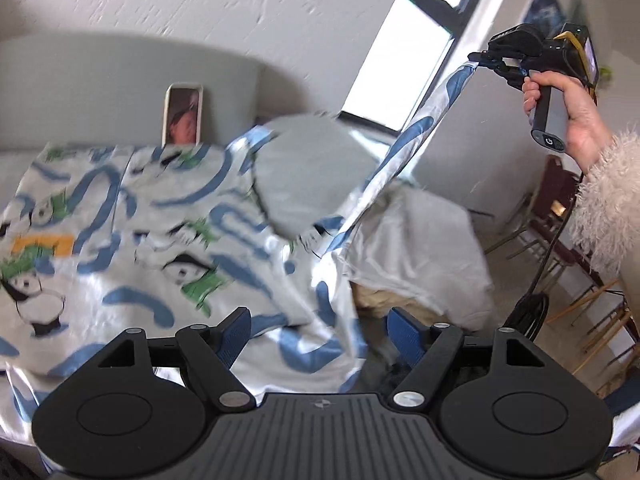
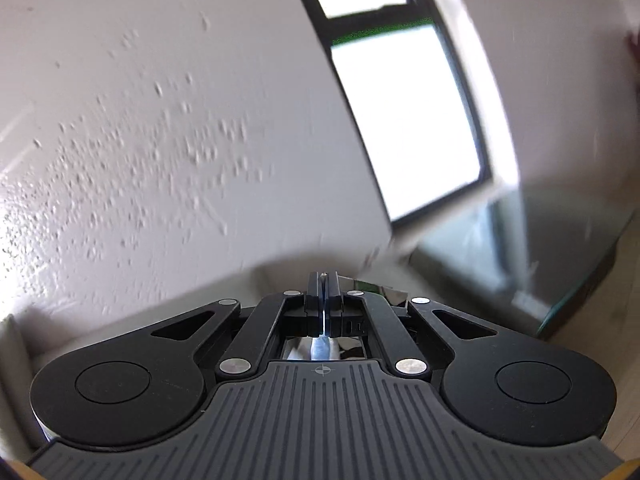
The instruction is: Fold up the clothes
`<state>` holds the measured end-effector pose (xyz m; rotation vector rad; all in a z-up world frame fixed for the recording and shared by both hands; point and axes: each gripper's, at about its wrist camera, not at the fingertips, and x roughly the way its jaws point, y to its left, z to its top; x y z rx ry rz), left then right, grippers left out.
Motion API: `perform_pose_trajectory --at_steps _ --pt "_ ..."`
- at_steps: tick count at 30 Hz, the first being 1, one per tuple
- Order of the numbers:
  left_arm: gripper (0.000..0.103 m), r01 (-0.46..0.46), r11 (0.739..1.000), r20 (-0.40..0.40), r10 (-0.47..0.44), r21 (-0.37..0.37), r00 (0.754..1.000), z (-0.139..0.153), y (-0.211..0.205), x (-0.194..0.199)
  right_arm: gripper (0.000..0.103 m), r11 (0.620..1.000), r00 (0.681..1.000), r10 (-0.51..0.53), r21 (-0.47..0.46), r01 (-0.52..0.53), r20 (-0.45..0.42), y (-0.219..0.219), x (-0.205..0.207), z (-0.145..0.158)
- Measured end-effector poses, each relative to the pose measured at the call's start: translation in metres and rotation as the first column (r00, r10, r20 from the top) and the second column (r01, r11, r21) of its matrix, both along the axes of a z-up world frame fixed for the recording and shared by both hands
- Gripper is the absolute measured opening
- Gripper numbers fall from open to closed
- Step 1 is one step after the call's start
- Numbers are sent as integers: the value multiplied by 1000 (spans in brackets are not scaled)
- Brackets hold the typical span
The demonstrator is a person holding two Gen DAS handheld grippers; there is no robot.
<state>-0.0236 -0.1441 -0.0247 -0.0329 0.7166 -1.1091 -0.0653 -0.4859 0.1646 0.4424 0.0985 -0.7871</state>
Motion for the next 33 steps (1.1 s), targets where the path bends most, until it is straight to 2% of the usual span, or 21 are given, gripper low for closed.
perform_pose_trajectory --at_steps 3,6,11,16,21,22,24,27,30,33 --pt "73 10 999 9 -9 -31 1000 10 8 -8 0 1000 999 18 11 -19 27 6 -17 21" --pt "73 1 999 28 1 -48 1000 17 19 -12 1 995 992 88 41 -92 87 22 -26 35" --pt "73 -28 998 34 30 -65 999 22 42 -9 0 974 965 225 -45 -220 135 76 -33 62" --pt "73 -65 995 53 69 -73 996 24 62 -4 0 940 939 340 -50 -338 48 117 -17 75" --pt "73 -96 992 59 101 -79 993 25 79 1 1 882 873 472 -45 -470 122 152 3 86" --pt "73 -102 992 63 107 -81 992 25 82 1 1 870 862 492 -56 -489 121 162 9 91" --pt "73 -124 989 62 130 -84 990 25 90 3 1 864 862 503 -75 -499 61 182 24 97" --pt "73 -180 980 45 185 -89 982 23 108 9 1 854 857 511 -72 -514 -59 208 51 85" --pt "73 -265 961 14 267 -78 964 17 131 20 1 838 828 541 9 -546 -147 223 79 48" --pt "73 -356 932 8 357 -60 934 14 158 31 1 814 787 580 104 -572 -209 242 109 4"
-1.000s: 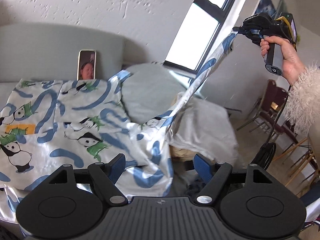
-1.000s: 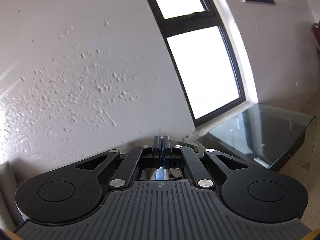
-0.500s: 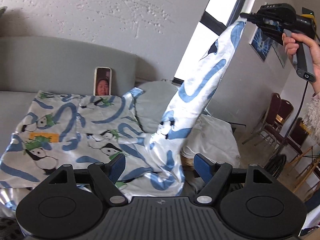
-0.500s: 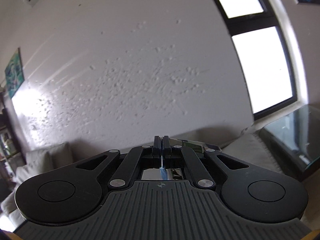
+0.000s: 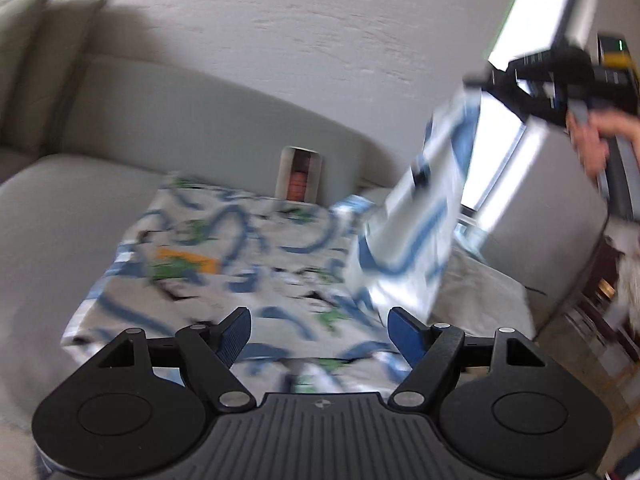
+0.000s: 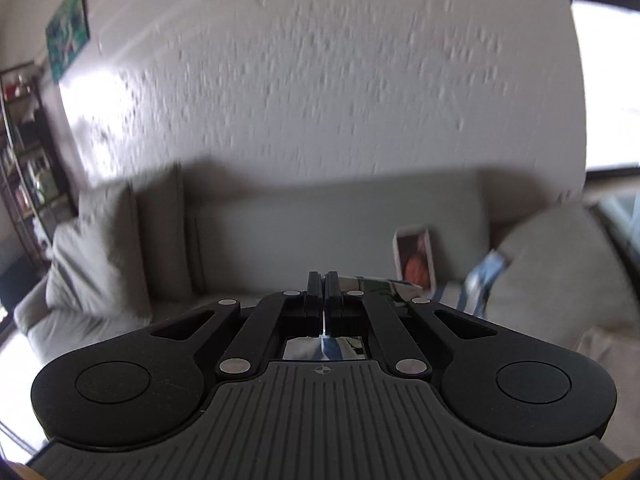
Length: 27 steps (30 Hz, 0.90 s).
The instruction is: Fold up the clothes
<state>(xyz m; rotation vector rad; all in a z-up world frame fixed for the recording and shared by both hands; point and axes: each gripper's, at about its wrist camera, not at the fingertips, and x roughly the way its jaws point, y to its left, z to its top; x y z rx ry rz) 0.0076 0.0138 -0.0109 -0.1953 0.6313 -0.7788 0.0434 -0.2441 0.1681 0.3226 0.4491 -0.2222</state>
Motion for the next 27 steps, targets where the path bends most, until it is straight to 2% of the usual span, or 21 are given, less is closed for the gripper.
perform_pose_trajectory --at_steps 5,9,10,11,12,13,14,16,17,23,25,26,27 --pt "74 -143 990 -1 143 18 990 -3 43 11 1 994 989 92 63 -85 -117 51 50 -65" --pt "74 -221 974 -9 222 41 975 -8 64 16 1 987 977 152 82 -141 -152 106 92 -95" --pt "74 -236 971 -10 237 49 972 -9 68 17 4 984 973 169 90 -156 -160 119 102 -101" --pt "74 -242 968 -12 243 62 970 -10 70 17 17 977 964 200 112 -182 -176 132 113 -107" --pt "74 -247 966 -15 248 75 969 -12 72 18 22 967 948 240 141 -214 -207 144 123 -114" --pt "74 -246 966 -23 248 83 968 -13 74 18 37 954 930 280 178 -241 -238 153 129 -120" --pt "74 -243 966 -32 247 91 968 -15 76 18 43 942 919 307 215 -256 -246 158 128 -125" --pt "74 -242 965 -53 248 95 967 -20 77 19 42 918 900 353 282 -280 -256 165 124 -134" --pt "74 -242 965 -64 249 97 966 -22 77 20 43 915 903 352 293 -276 -247 160 117 -134" --pt "74 -228 969 -134 239 93 962 -37 59 36 51 937 954 228 310 -160 -194 89 42 -127" --pt "71 -231 970 -187 240 71 953 -46 51 50 51 943 968 173 313 -109 -184 61 12 -126" --pt "66 -234 971 -235 238 44 943 -51 47 60 51 942 972 144 326 -77 -187 47 -4 -131" --pt "56 -240 971 -285 234 15 930 -55 42 71 51 938 974 118 344 -46 -191 34 -20 -136"
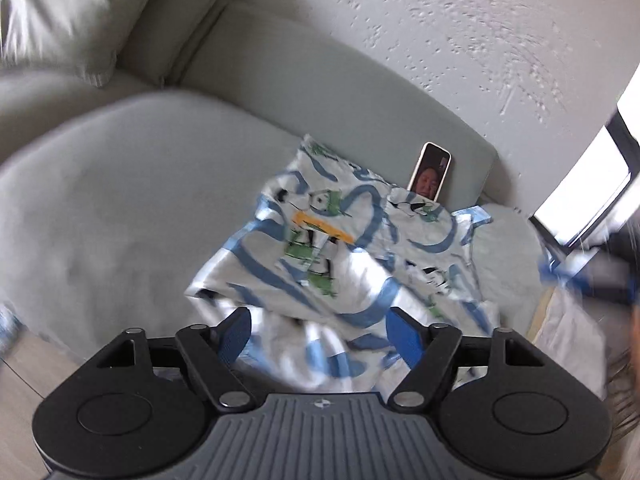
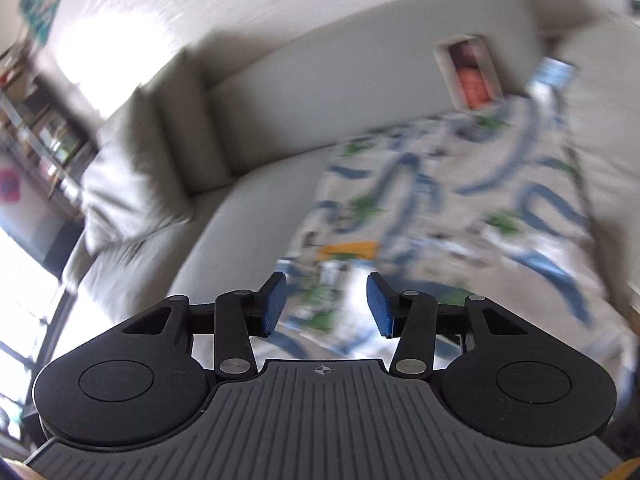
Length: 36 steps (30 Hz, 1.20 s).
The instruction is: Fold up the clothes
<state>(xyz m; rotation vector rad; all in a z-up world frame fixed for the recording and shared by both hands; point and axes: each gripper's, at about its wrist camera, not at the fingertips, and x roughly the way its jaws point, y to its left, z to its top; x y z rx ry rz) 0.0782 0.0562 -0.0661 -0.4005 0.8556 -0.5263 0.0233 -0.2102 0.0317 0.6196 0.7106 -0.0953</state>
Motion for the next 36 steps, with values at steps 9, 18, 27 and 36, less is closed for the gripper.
perform_pose_trajectory --at_steps 9,18,27,36 --pt "28 -266 962 -217 248 -56 944 -44 -30 67 49 941 982 -157 285 180 -102 -61 -104 -90" --pt "29 -346 938 -299 324 -23 898 -65 -52 84 49 932 981 -162 311 189 -109 -74 -100 -103" --pt "33 -392 920 -346 361 -21 866 -83 -52 95 49 924 977 -170 324 202 -124 -81 -94 -116" --pt "13 -426 905 -354 396 -6 847 -85 -59 101 49 913 973 -185 340 223 -140 -84 -95 -127"
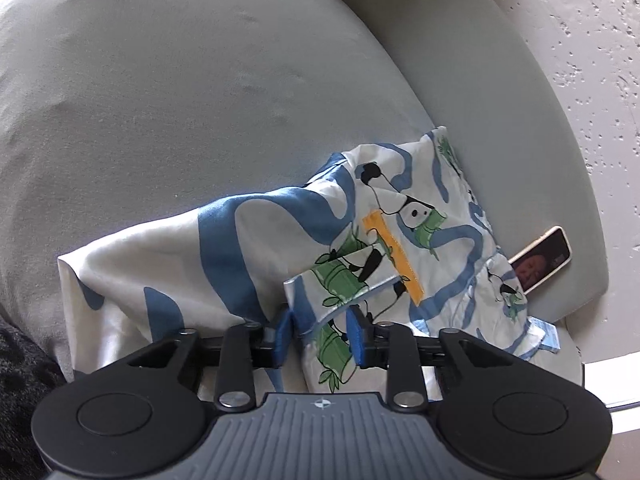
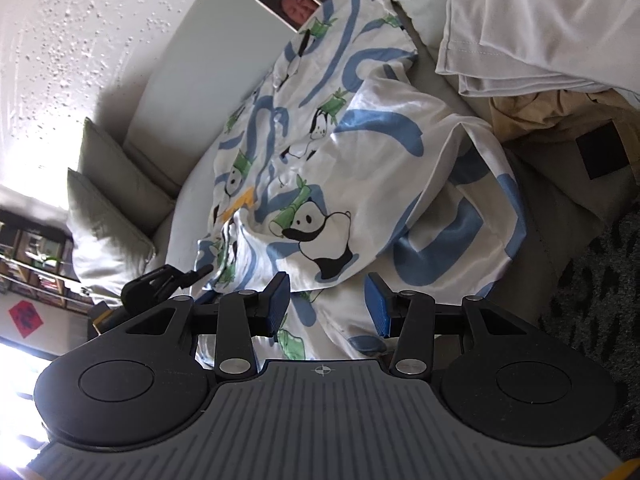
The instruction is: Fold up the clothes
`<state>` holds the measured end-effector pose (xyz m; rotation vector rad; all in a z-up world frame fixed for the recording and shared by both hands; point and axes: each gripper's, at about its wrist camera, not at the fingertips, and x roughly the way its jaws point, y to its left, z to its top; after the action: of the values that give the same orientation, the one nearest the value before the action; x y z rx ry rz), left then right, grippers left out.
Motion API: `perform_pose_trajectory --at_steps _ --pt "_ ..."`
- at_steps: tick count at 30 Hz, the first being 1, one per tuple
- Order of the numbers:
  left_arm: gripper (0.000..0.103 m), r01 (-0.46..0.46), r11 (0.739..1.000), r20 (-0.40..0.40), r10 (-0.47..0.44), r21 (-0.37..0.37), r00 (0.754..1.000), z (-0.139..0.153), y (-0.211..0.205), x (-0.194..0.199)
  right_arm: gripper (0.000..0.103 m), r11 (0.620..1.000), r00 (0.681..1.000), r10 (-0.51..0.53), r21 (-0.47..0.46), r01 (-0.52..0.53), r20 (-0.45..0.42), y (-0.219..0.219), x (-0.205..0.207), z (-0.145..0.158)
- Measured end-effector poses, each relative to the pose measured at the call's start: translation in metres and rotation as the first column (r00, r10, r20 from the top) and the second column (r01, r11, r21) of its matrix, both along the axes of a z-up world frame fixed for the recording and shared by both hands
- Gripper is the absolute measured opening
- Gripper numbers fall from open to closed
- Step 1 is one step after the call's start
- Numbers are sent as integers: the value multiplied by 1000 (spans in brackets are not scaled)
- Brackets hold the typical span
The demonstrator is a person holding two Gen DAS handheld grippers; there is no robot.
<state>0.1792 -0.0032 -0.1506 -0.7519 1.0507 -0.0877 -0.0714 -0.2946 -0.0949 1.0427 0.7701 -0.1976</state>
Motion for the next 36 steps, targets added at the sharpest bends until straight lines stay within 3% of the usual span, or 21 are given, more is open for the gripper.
perform_pose_trajectory --at_steps 3,8,14,23,24,25,26,27,29,33,36 --pt "1 -7 1000 7 7 12 1000 2 2 -3 49 1000 1000 -3 5 3 -2 0 0 -2" --pt "1 6 999 121 -11 39 993 21 10 -22 49 998 998 -53 19 53 -43 -6 -8 -12" --pt "1 -5 997 271 -16 73 962 46 26 -54 52 982 982 -185 22 185 -25 -23 -17 -18" --pt "1 -4 997 318 -20 74 948 45 36 -78 52 905 908 -414 71 419 -68 -50 -2 -40" --pt "1 -3 997 320 -21 72 947 44 35 -77 50 897 898 -434 59 438 -72 -52 -1 -40" --pt "1 0 997 324 -23 71 946 44 35 -77 39 889 889 -452 44 456 -75 -53 0 -40" --pt "1 1 997 329 -25 73 944 44 34 -76 13 883 881 -467 20 470 -74 -54 0 -40" --pt "1 6 997 338 -30 72 941 44 33 -76 5 878 875 -478 -3 479 -78 -55 -2 -40" --pt "1 19 998 362 -42 67 931 44 32 -76 3 854 851 -521 -30 520 -73 -52 -14 -38" --pt "1 48 997 384 -65 53 921 43 32 -77 1 835 837 -546 -99 541 -28 -44 -31 -22" --pt "1 46 995 327 -73 90 942 37 32 -75 0 831 832 -552 -113 545 -47 -38 -40 -17"
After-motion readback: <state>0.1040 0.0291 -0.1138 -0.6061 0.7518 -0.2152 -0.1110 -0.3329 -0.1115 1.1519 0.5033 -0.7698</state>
